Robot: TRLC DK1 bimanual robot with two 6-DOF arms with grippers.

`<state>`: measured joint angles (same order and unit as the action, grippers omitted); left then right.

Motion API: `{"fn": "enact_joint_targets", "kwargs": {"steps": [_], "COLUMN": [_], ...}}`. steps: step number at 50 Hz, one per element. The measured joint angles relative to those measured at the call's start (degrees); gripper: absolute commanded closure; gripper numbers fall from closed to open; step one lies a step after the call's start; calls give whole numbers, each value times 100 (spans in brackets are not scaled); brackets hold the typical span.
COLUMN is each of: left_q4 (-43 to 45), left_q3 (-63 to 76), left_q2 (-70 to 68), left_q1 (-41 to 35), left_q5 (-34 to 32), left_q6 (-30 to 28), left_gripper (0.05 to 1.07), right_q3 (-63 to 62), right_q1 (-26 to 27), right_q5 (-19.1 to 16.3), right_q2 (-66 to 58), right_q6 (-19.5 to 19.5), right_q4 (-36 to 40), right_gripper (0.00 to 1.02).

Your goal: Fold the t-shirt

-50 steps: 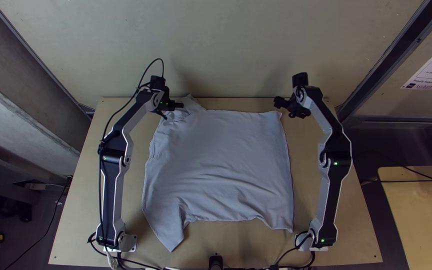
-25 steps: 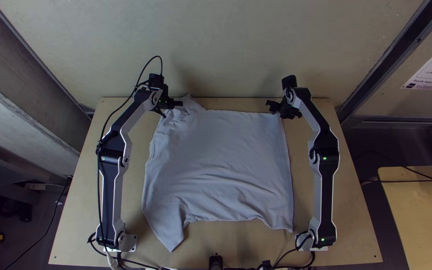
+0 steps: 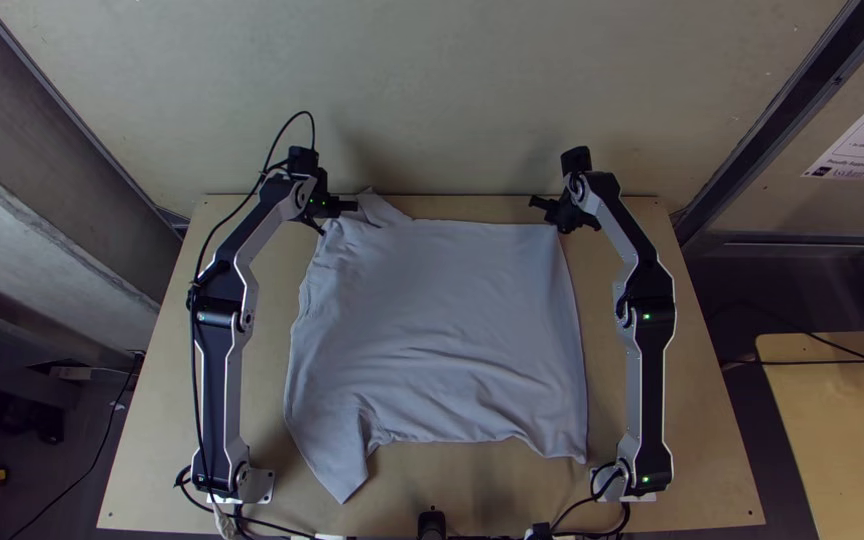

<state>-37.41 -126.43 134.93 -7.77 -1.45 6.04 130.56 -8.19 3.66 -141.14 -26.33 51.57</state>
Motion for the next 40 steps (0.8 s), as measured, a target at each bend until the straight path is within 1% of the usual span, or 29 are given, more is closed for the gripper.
{"fn": "enact_joint_targets", "kwargs": {"steps": [9,21,34,40], "left_q4": [247,708,708,570], "left_q3": [0,-37,-48,-48], "left_q2": [-24,-59,-299,-501], "left_q1": [83,254,251,212], "left_q5": [-2,-4,-2,0], "left_q6": [0,-2,0,0], "left_gripper": [105,105,105,105], "right_q3": [11,74,74,74], "right_q1": [4,66,81,85], "right_q5": [155,195,192,195], "right_q2": [2,22,223,367], "right_q6": [122,151,155,243], "right_q4": [-267,-570,-603,-605], "right_gripper": [100,100,100,100]}}
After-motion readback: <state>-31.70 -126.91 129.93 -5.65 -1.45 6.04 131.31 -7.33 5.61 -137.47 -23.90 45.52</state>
